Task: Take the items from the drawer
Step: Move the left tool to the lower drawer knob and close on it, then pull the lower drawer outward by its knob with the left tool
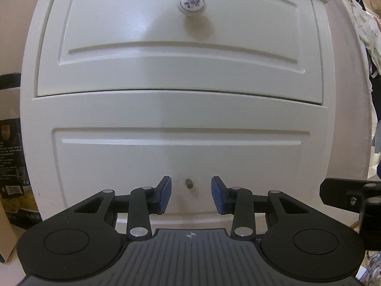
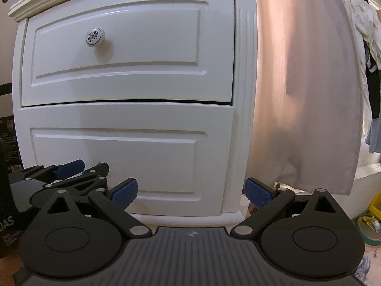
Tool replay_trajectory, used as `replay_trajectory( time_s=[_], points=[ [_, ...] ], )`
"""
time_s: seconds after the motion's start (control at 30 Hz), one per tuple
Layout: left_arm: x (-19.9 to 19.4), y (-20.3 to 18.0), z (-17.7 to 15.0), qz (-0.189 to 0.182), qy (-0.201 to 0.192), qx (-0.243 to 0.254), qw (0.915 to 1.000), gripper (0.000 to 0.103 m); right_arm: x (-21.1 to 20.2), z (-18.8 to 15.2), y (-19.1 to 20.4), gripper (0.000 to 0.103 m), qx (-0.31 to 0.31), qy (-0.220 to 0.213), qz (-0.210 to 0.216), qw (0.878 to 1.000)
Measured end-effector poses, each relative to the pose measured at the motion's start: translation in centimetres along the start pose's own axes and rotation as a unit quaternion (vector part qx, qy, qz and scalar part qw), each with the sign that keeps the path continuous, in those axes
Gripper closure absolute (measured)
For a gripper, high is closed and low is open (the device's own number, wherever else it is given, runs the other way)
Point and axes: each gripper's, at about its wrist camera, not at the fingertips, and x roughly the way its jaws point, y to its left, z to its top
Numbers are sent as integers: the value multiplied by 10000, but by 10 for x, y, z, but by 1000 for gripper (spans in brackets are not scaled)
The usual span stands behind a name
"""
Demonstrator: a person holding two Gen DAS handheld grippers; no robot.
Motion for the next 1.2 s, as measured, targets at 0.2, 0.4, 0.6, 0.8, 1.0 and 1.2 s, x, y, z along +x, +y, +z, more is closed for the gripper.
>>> replay_trajectory(
  time_s=[0.2, 0.4, 0.6, 0.8, 1.0, 1.2],
  points=[
    [8, -6, -3, 198, -102, 57, 9997, 74, 2, -3, -4, 0, -17, 48, 13, 10000],
    [16, -8, -5, 240, -17, -10, 9997, 84, 1, -5, -6, 0, 2, 60, 23, 10000],
    [16, -5, -6, 286, 11, -79, 9996, 89, -1, -6, -6, 0, 7, 51, 20, 10000],
    [13, -14, -2, 268, 107, -349, 9990, 96, -2, -9, -8, 0, 59, 69, 12, 10000],
    [10, -21, -4, 353, 16, -312, 9989, 97, -3, -14, -8, 0, 78, 130, 58, 9999],
    [12, -18, 3, 307, 22, -357, 9989, 100, -5, -14, -12, 0, 116, 120, 66, 9998]
  ],
)
